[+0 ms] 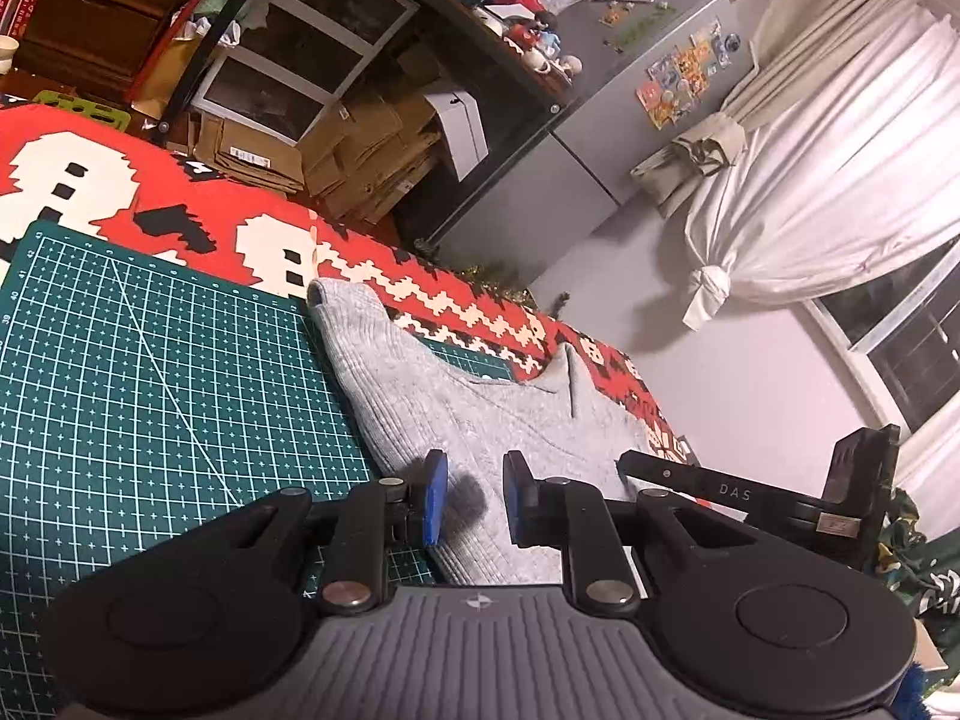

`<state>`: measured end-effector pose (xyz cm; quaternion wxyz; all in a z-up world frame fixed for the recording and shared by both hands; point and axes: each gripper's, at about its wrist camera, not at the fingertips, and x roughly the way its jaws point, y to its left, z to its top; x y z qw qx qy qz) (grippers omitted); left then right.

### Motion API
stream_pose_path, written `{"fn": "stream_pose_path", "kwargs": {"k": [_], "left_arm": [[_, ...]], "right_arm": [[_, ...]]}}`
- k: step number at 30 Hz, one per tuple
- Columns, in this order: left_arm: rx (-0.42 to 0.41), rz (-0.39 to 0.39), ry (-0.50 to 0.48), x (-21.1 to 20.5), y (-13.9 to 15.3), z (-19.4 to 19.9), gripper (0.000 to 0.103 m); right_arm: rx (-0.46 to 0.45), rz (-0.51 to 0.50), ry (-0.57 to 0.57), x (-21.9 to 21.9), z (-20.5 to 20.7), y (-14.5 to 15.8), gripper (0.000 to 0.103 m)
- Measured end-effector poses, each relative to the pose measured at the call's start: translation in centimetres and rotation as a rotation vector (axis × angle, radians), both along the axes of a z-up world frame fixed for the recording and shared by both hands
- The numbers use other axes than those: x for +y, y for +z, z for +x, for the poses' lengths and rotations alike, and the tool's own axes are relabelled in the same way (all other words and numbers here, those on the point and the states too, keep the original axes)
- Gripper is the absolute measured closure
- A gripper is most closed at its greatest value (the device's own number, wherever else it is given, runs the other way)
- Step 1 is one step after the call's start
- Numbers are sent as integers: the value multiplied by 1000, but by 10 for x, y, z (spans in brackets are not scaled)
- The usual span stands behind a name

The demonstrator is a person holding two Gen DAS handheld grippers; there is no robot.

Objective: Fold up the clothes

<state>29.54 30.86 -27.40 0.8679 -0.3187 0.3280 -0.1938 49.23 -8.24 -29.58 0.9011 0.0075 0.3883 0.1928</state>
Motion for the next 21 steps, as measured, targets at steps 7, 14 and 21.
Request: {"fn": "stream_pose_path", "kwargs": {"k": [7, 14, 21], "left_arm": [[8, 9, -42, -3, -3, 1, 85], [15, 29, -63, -6, -5, 0, 86], [21, 34, -63, -3, -4, -1, 86]], "right_arm": [[-30, -14, -9, 6, -2, -5, 103], [-42, -10, -36, 2, 0, -12, 103], [-52, 25, -75, -16, -8, -1, 101]]}}
